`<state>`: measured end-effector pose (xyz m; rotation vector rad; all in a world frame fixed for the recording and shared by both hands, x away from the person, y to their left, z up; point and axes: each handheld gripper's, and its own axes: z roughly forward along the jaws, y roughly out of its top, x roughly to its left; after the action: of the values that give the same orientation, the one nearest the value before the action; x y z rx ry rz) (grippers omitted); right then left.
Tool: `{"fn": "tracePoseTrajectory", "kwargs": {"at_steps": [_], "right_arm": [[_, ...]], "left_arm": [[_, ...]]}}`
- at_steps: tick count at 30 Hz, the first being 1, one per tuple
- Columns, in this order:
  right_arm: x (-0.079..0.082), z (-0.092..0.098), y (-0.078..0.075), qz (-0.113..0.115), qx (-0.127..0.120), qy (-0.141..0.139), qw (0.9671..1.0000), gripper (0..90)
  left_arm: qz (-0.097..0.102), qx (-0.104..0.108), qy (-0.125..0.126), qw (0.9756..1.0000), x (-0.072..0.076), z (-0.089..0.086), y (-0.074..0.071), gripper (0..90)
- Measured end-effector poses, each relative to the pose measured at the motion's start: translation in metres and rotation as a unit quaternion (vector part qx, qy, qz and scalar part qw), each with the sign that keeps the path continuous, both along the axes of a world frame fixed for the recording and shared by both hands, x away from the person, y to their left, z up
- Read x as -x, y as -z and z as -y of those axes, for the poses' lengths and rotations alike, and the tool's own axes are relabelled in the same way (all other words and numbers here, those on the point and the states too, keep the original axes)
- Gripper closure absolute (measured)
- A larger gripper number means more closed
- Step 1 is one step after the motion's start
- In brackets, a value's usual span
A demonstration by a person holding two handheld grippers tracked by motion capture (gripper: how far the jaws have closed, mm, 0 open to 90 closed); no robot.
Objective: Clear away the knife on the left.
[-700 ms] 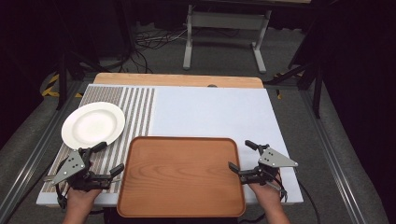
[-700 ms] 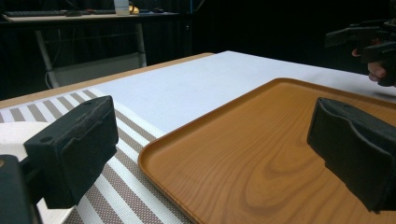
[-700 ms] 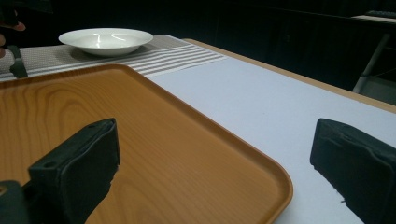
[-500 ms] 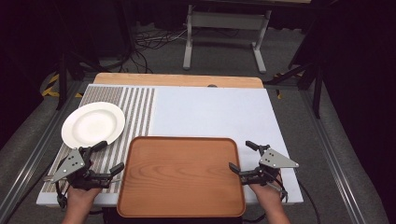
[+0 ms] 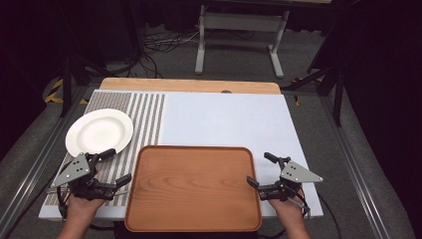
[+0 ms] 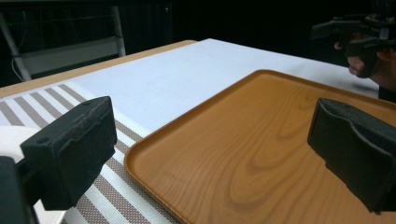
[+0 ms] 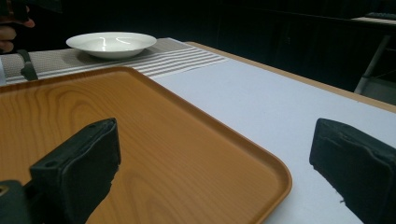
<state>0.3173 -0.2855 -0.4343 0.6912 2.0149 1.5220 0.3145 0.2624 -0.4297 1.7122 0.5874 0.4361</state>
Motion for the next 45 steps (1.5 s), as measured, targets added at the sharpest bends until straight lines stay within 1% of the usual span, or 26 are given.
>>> {"fn": "tracePoseTrajectory", "kwargs": {"at_steps": [1, 2, 3, 5, 9, 15, 16, 18, 20, 21, 22, 23, 27, 28, 30, 31, 32, 33, 34, 38, 39, 41, 42, 44, 45], "right_arm": [[0.000, 0.000, 0.000, -0.001, -0.001, -0.001, 1.0000, 2.7], [0.000, 0.000, 0.000, -0.002, -0.002, -0.002, 1.0000, 2.8], [-0.001, 0.001, 0.000, -0.002, -0.002, -0.004, 1.0000, 2.8], [-0.001, 0.000, 0.000, -0.003, -0.005, -0.006, 1.0000, 2.9], [-0.002, 0.000, 0.001, -0.007, -0.007, -0.013, 0.9999, 3.7], [-0.001, 0.000, 0.000, -0.007, -0.006, -0.020, 0.9998, 4.5], [-0.001, 0.000, 0.000, -0.007, -0.005, -0.020, 0.9998, 4.5], [0.000, 0.000, 0.000, -0.007, -0.006, -0.019, 0.9998, 4.7], [0.000, 0.001, 0.000, -0.007, -0.006, -0.021, 0.9997, 4.8], [0.000, 0.001, 0.000, -0.008, -0.007, -0.021, 0.9997, 5.0], [0.000, 0.001, 0.000, -0.008, -0.007, -0.021, 0.9997, 5.0], [0.000, 0.001, 0.000, -0.008, -0.007, -0.021, 0.9997, 5.1], [0.000, 0.002, 0.000, -0.009, -0.006, -0.022, 0.9997, 5.3], [0.001, 0.002, 0.000, -0.009, -0.007, -0.023, 0.9997, 5.4], [0.001, 0.002, -0.001, -0.008, -0.007, -0.022, 0.9997, 5.4], [0.001, 0.002, -0.001, -0.008, -0.007, -0.022, 0.9997, 5.4], [0.001, 0.002, 0.000, -0.007, -0.007, -0.022, 0.9997, 5.3], [0.001, 0.002, 0.000, -0.008, -0.007, -0.023, 0.9997, 5.3], [0.000, 0.002, 0.000, -0.009, -0.006, -0.024, 0.9997, 5.4], [0.000, 0.001, 0.000, -0.008, -0.004, -0.027, 0.9996, 5.4], [0.000, 0.001, 0.000, -0.008, -0.004, -0.027, 0.9996, 5.4], [-0.001, 0.001, 0.001, -0.010, -0.001, -0.028, 0.9996, 5.3], [-0.001, 0.000, 0.001, -0.010, 0.000, -0.029, 0.9995, 5.4], [-0.001, 0.000, 0.001, -0.010, -0.001, -0.030, 0.9995, 5.4], [-0.001, -0.001, 0.001, -0.010, 0.001, -0.030, 0.9995, 5.4]], "left_arm": [[-0.002, -0.004, 0.004, 1.0000, 0.000, 0.000, -0.002, 2.2], [0.002, -0.016, 0.010, 0.9998, -0.001, 0.000, -0.004, 2.3], [-0.001, -0.024, 0.016, 0.9996, 0.000, 0.000, -0.006, 2.8], [0.006, -0.044, 0.035, 0.9984, 0.000, -0.001, -0.012, 5.7], [0.011, -0.079, 0.052, 0.9954, 0.000, 0.000, -0.021, 6.3], [-0.006, -0.102, 0.067, 0.9925, -0.002, -0.004, -0.029, 6.5], [-0.006, -0.110, 0.069, 0.9915, -0.003, -0.005, -0.031, 6.7], [-0.013, -0.120, 0.072, 0.9901, -0.004, -0.005, -0.033, 6.8], [-0.013, -0.142, 0.077, 0.9868, -0.005, -0.006, -0.036, 7.1], [-0.017, -0.148, 0.078, 0.9857, -0.005, -0.007, -0.036, 7.1], [-0.017, -0.148, 0.078, 0.9857, -0.005, -0.007, -0.036, 7.2], [-0.022, -0.158, 0.081, 0.9839, -0.006, -0.007, -0.037, 7.2], [-0.032, -0.185, 0.088, 0.9783, -0.006, -0.009, -0.040, 7.0], [-0.035, -0.193, 0.089, 0.9765, -0.006, -0.009, -0.041, 6.9], [-0.042, -0.216, 0.085, 0.9718, -0.006, -0.009, -0.042, 7.0], [-0.045, -0.231, 0.086, 0.9680, -0.006, -0.010, -0.043, 7.0], [-0.046, -0.238, 0.087, 0.9664, -0.007, -0.010, -0.043, 7.0], [-0.050, -0.247, 0.087, 0.9638, -0.007, -0.011, -0.043, 7.0], [-0.054, -0.253, 0.089, 0.9620, -0.008, -0.012, -0.043, 7.0], [-0.064, -0.274, 0.094, 0.9550, -0.009, -0.015, -0.044, 7.3], [-0.064, -0.274, 0.094, 0.9550, -0.009, -0.015, -0.044, 7.3], [-0.064, -0.298, 0.095, 0.9476, -0.008, -0.015, -0.045, 7.5], [-0.065, -0.305, 0.097, 0.9453, -0.008, -0.015, -0.046, 7.7], [-0.069, -0.318, 0.103, 0.9398, -0.008, -0.016, -0.046, 8.0], [-0.072, -0.323, 0.107, 0.9375, -0.008, -0.016, -0.046, 8.4]]}}
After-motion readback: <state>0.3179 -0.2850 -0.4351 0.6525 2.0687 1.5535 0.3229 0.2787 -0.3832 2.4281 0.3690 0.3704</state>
